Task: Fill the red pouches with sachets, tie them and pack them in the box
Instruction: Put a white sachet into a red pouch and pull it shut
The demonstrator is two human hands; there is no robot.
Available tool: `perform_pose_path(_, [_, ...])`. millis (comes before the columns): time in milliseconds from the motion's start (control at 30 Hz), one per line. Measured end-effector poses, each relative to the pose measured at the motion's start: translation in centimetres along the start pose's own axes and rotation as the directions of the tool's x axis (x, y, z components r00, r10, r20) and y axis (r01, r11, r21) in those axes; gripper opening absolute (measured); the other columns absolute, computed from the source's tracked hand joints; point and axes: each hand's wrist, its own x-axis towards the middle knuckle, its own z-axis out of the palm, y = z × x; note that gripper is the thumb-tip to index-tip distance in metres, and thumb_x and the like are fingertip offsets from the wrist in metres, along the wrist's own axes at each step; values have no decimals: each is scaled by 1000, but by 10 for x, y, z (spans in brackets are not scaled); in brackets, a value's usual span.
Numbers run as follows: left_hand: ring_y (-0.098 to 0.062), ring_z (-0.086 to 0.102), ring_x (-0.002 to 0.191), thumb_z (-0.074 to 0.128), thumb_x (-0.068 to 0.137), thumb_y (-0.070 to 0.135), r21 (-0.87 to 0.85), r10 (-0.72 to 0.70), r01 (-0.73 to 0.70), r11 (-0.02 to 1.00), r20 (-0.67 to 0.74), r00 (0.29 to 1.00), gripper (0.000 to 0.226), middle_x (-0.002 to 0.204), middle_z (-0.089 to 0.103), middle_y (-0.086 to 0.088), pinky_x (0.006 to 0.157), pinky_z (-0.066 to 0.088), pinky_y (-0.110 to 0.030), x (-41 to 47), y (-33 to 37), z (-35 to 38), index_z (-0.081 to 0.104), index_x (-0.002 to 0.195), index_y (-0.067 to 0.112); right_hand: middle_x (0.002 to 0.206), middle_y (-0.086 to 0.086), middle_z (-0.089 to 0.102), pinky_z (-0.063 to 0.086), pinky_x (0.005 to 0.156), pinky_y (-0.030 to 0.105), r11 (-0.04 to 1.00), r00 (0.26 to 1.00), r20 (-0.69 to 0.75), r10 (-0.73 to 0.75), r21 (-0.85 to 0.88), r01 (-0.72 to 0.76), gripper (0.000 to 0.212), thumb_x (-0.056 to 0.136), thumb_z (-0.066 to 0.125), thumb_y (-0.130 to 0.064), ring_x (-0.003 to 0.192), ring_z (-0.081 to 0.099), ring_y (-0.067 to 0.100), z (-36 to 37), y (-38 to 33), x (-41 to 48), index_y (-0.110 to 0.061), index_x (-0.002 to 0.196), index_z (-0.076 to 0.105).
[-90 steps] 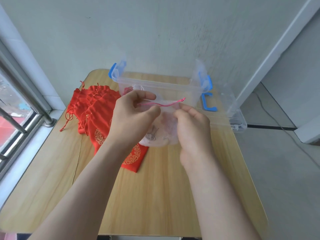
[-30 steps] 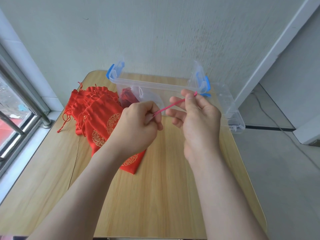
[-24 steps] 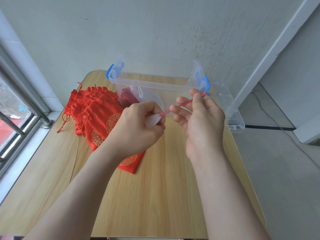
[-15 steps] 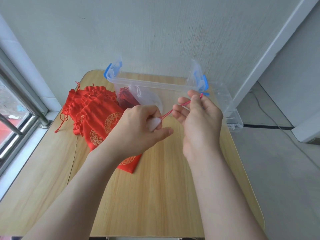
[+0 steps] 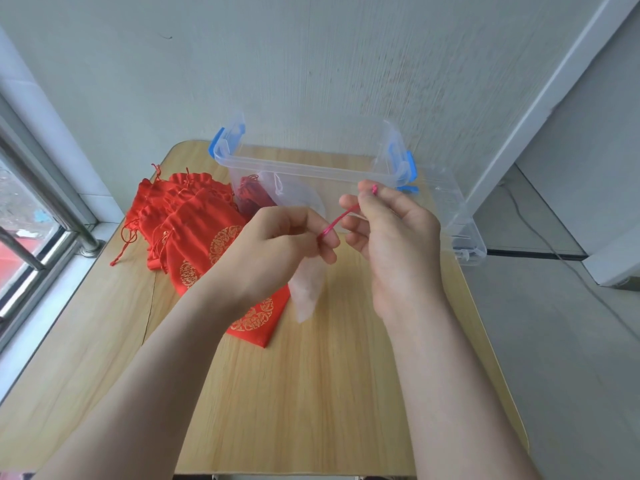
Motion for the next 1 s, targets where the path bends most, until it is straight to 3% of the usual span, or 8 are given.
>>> perform_pose_path(167, [-37, 72, 107, 44, 92, -11, -180, -31, 23, 983, -41, 999, 33, 80, 72, -15, 104, 51, -48, 2, 3, 0, 74, 93, 2, 88, -1, 78, 56, 66, 24, 999, 1000, 22, 13, -52, -12, 12, 105, 67, -11, 70, 69, 14, -1, 3, 0, -14, 112, 77])
perform_pose_path(300, [-35, 76, 102, 43, 102, 5, -312, -90, 65, 948, -69, 994, 32, 77, 68, -20, 112, 49, -54, 4, 2, 0, 75, 97, 1, 89, 4, 81, 58, 68, 26, 999, 999, 23, 37, -14, -37, 12, 104, 66, -8, 74, 73, 16, -1, 2, 1, -12, 113, 72])
perform_pose_path(400, [-35, 77, 98, 56, 103, 20, -322, -121, 95, 942, -62, 991, 29, 79, 64, -31, 112, 48, -61, 5, -1, 0, 76, 101, -2, 90, 9, 81, 57, 67, 27, 999, 998, 36, 43, 26, -44, 16, 102, 64, -3, 73, 73, 19, 1, 1, 1, -11, 116, 64])
perform_pose_path(500, [-27, 75, 84, 65, 101, 28, -257, -143, 127, 958, -46, 989, 34, 71, 56, -18, 109, 49, -58, 4, -2, -2, 74, 98, -5, 90, 11, 82, 60, 69, 28, 998, 998, 47, 37, 44, -39, 14, 100, 66, -1, 74, 73, 20, 1, 0, -1, -9, 110, 61])
perform_pose_path(600, [-18, 66, 70, 69, 100, 30, -199, -162, 147, 969, -64, 985, 30, 68, 60, -12, 89, 47, -39, 2, 0, -2, 79, 89, 4, 92, 10, 82, 62, 72, 30, 999, 999, 37, -6, 47, 4, 14, 99, 69, 0, 75, 74, 21, 0, 0, -2, -10, 104, 60])
perform_pose_path(667, [-17, 62, 69, 69, 100, 31, -177, -155, 139, 974, -76, 985, 29, 66, 59, -7, 83, 43, -36, 2, 2, -3, 79, 87, 7, 93, 8, 83, 61, 73, 29, 999, 999, 27, -36, 29, 35, 15, 100, 69, -1, 77, 76, 19, 0, 0, -2, -10, 109, 61])
perform_pose_path(800, [-18, 60, 71, 68, 101, 30, -183, -148, 132, 974, -79, 986, 30, 67, 54, -4, 83, 45, -35, 3, 3, -3, 73, 81, 7, 92, 4, 83, 60, 73, 23, 996, 996, -38, -85, 26, 86, 21, 103, 67, -3, 79, 77, 12, 1, -1, -4, -15, 120, 67])
perform_pose_path(1000, [-23, 58, 76, 65, 93, 29, -300, -172, 134, 945, -104, 980, 23, 68, 48, -4, 95, 49, -48, 5, 2, -1, 65, 74, 15, 88, 2, 83, 63, 78, 26, 992, 979, -159, -124, 10, 127, 12, 101, 69, -3, 78, 79, 12, 2, 2, -2, -10, 110, 73])
